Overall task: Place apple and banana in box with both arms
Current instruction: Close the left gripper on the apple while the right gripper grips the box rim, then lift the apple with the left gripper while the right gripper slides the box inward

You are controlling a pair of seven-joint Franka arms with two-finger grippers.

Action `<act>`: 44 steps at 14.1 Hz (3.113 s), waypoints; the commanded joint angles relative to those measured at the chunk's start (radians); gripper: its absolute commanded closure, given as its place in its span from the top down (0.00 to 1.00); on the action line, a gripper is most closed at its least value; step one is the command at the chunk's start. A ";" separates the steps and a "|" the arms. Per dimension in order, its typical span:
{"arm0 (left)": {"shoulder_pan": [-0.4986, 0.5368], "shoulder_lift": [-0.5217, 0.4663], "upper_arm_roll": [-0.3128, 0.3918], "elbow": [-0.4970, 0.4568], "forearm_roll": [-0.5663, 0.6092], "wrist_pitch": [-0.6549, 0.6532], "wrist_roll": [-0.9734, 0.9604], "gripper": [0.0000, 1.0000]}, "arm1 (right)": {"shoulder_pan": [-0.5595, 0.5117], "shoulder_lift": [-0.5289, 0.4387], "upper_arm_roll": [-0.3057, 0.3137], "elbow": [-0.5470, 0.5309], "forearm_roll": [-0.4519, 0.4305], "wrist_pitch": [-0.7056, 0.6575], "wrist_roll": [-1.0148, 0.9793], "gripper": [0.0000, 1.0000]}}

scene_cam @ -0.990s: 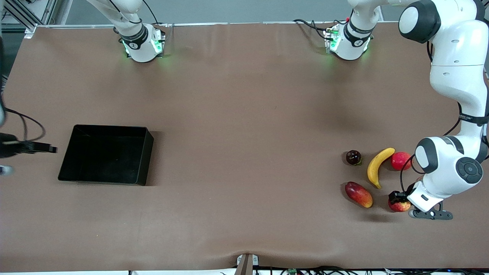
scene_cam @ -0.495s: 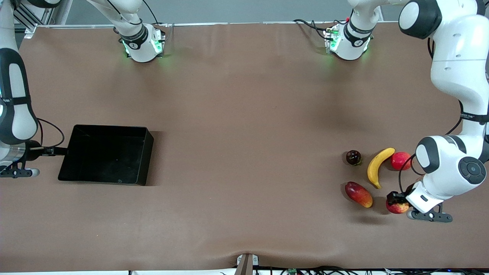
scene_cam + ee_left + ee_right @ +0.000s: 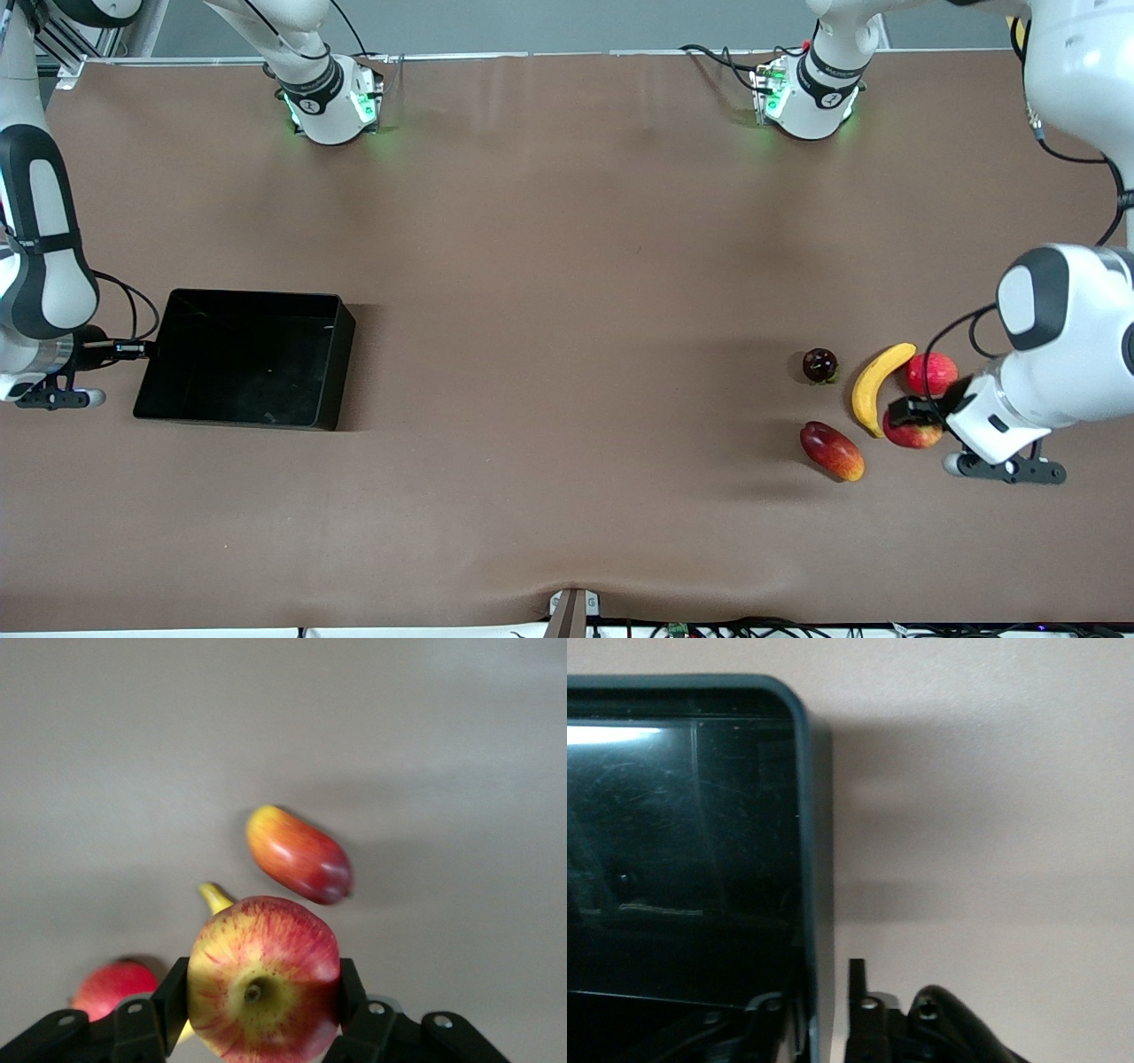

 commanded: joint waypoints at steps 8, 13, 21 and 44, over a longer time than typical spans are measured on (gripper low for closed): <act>-0.071 -0.158 -0.190 -0.229 0.052 0.036 -0.450 0.00 | 0.060 -0.022 0.018 0.227 0.099 -0.433 0.073 0.00; -0.067 -0.283 -0.206 -0.350 0.052 0.043 -0.488 0.00 | 0.150 -0.053 0.017 0.205 0.273 -0.504 0.085 0.00; 0.053 -0.414 -0.204 -0.450 0.026 -0.003 -0.459 0.00 | 0.521 -0.108 0.015 0.128 0.340 -0.357 0.469 0.00; 0.105 -0.445 -0.209 -0.445 -0.138 -0.043 -0.422 0.00 | 0.844 -0.027 0.001 0.235 0.259 -0.215 0.803 1.00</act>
